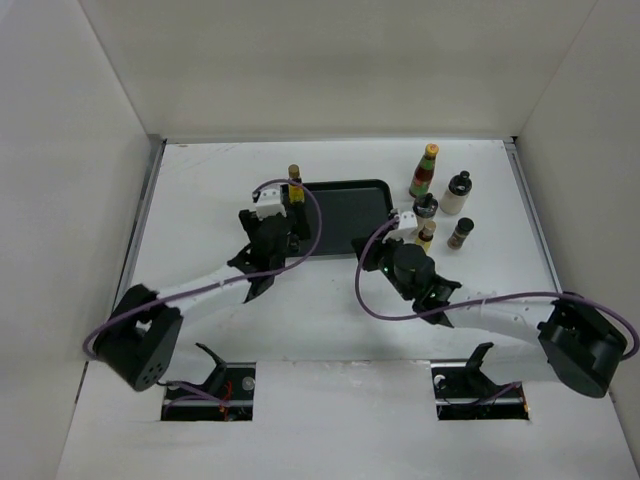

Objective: Organize the condiment bottles

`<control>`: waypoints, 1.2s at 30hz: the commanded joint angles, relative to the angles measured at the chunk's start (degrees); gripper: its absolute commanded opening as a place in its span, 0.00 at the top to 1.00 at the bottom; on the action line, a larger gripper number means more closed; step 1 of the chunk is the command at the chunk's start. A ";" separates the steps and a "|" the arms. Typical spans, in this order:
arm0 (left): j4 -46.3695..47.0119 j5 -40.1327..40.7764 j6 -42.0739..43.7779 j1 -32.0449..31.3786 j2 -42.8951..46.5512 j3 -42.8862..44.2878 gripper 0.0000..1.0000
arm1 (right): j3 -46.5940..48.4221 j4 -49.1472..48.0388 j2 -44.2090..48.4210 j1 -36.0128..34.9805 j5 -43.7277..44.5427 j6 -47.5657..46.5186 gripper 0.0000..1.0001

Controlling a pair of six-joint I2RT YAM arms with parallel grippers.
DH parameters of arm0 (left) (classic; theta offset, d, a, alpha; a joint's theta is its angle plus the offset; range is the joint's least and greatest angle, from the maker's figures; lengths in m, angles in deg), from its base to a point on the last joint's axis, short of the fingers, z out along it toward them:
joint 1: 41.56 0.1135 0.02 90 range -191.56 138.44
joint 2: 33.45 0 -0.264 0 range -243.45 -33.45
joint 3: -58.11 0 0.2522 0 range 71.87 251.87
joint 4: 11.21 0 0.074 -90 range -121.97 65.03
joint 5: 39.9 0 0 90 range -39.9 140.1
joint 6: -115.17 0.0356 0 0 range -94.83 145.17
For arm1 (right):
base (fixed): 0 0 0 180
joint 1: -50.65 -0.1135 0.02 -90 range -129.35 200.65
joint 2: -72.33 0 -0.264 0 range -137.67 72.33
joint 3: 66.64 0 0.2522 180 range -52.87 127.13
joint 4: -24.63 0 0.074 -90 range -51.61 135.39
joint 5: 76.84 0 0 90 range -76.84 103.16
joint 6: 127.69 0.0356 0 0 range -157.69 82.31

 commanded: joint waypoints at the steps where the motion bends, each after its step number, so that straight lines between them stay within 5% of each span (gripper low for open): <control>1: 7.05 1.54 -1.71 -0.18 10.68 -4.87 0.00 | 5.28 5.10 3.07 0.04 5.14 -2.20 0.76; 9: 18.40 19.19 -6.10 2.10 32.49 -22.54 0.00 | 10.91 23.02 10.89 4.33 17.09 -6.77 0.40; 16: 23.41 20.61 -12.07 4.39 31.81 -29.76 0.00 | 14.33 37.80 11.35 14.26 22.12 -7.47 0.17; 28: 24.30 20.70 -13.05 1.49 29.16 -30.03 0.00 | 17.59 39.22 3.87 20.51 17.73 -7.13 0.23; 36: 24.30 20.44 -13.05 1.49 28.20 -29.85 0.00 | 17.24 37.38 1.76 22.27 15.18 -6.07 0.43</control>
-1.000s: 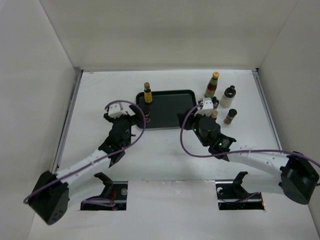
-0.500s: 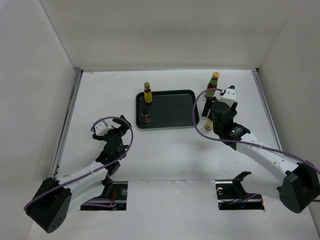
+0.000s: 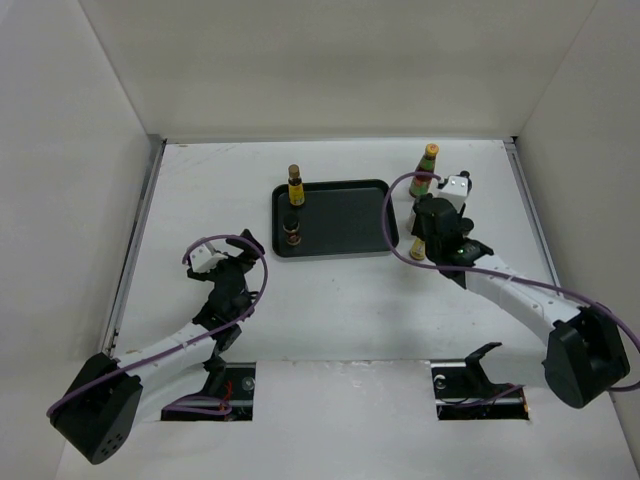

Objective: Organize the condiment bottles

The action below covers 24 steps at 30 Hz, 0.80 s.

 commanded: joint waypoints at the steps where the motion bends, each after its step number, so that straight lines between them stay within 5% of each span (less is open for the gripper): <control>1: 2.85 0.66 -0.66 -0.41 0.11 -0.01 0.00 | 2.33 -1.81 -0.36 0.90 -2.02 1.23 0.45; 8: 2.85 0.66 -0.66 -0.59 0.02 0.07 0.00 | 2.68 -2.60 0.25 0.63 -0.10 0.71 0.66; 16: 3.38 0.04 -0.66 -0.06 -1.47 0.34 0.00 | 9.01 -3.74 3.51 -8.67 2.72 -3.60 0.66; 24: 3.82 -0.75 -0.57 0.29 -1.38 0.25 0.00 | 18.93 -17.00 -13.43 -17.81 -5.97 -4.92 0.67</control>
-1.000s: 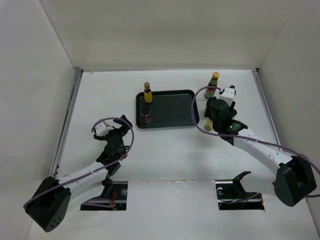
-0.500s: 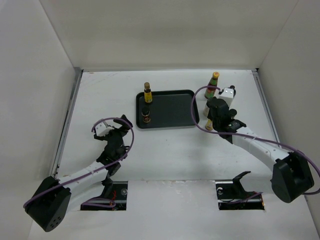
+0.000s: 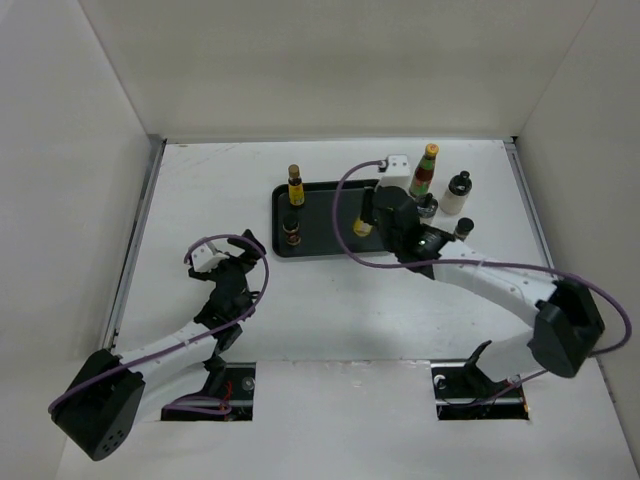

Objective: Organize the condiment bottles

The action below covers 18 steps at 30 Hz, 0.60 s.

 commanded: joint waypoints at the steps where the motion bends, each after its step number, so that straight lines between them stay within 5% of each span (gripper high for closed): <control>1: 2.93 -0.90 -0.46 0.49 0.34 0.16 0.00 | 6.57 -10.43 -7.33 -2.78 -4.84 -1.55 0.67; 9: 2.93 -1.35 -0.37 0.57 0.16 0.16 0.00 | 16.95 -14.22 -21.84 -6.21 -10.56 -2.70 0.67; 18: 2.93 -1.35 -0.46 0.57 0.52 -0.01 0.00 | 19.50 -14.66 -27.65 -7.36 -11.18 -2.96 0.66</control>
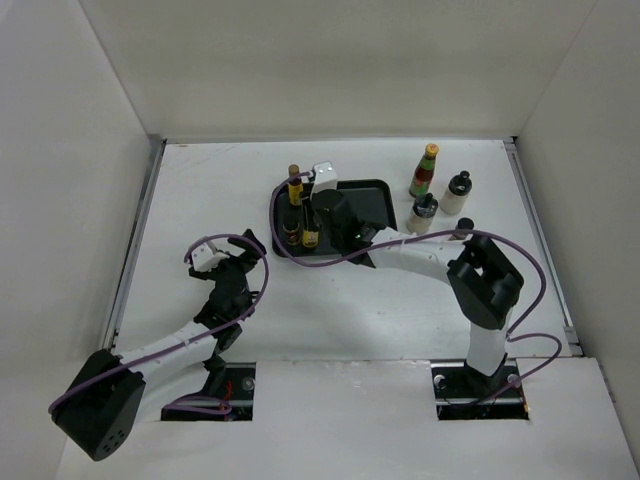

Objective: Organize the condiment bottles

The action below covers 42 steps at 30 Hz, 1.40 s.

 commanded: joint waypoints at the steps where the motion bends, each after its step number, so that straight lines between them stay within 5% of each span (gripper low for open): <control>1: 2.62 -0.19 -0.42 0.31 0.13 -0.01 0.00 | 3.37 -5.94 -0.44 -0.58 -0.58 -0.42 0.64; 8: 2.62 -0.19 -0.42 0.40 -0.22 0.07 0.00 | 1.97 -6.12 0.96 -1.02 -0.14 -1.04 0.41; 14: 2.79 -0.19 -0.42 0.49 0.56 -0.10 0.00 | -2.24 -5.50 9.64 -0.59 -1.37 -1.74 0.36; 19: 2.79 -0.89 -0.50 0.49 -0.05 0.16 0.00 | -11.81 -5.06 21.34 6.87 0.73 -0.34 0.29; 27: 2.79 -1.59 -0.68 0.66 -0.40 0.16 0.00 | -24.39 -1.20 27.68 18.12 17.25 1.51 0.11; 42: 3.06 -2.03 -0.77 0.14 -1.02 0.43 0.00 | -37.06 -1.37 38.59 34.73 20.61 6.69 0.19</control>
